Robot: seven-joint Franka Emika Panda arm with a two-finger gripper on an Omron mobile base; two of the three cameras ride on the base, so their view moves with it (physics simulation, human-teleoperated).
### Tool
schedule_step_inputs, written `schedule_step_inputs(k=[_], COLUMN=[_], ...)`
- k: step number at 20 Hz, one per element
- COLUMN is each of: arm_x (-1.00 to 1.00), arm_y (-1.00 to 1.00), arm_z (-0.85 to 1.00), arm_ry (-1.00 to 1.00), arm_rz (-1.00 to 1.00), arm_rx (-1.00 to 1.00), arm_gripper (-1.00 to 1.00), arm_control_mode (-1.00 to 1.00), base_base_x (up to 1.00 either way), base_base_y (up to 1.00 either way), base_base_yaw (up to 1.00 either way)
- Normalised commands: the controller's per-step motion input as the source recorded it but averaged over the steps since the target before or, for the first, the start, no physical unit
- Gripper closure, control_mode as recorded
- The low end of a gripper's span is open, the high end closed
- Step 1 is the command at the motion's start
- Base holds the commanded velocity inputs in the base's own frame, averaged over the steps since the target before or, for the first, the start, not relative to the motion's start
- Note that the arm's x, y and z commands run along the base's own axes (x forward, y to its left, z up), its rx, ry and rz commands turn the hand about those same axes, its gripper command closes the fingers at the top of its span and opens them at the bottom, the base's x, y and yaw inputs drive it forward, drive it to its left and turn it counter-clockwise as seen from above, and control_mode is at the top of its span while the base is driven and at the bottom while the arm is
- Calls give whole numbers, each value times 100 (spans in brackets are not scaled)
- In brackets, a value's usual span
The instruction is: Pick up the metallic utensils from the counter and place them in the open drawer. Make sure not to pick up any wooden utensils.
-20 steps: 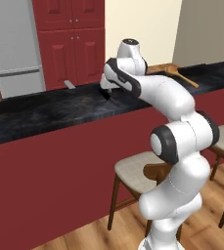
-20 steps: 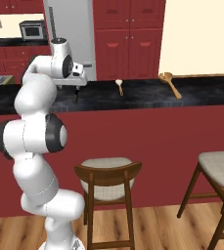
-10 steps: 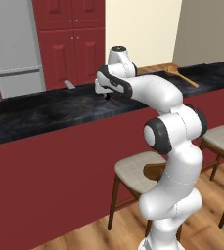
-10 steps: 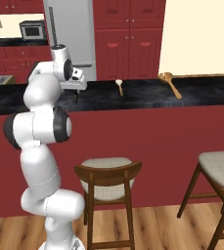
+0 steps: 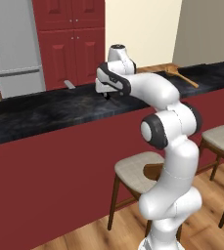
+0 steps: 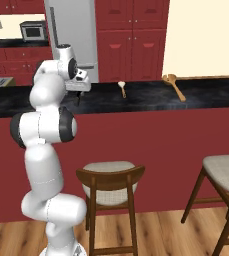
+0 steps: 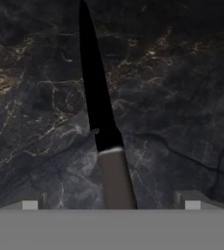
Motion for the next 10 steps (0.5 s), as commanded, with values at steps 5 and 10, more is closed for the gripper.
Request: schedule_step_inputs(k=[5, 10], arm_x=[0, 0], arm_y=[0, 0], arm_z=[-11, -31], arm_ry=[11, 12], arm_rz=[4, 0], arm_rx=[0, 0], arm_gripper=[-100, -100], arm_control_mode=[-100, -100], base_base_x=[0, 0], base_base_y=[0, 0], base_base_yaw=[0, 0])
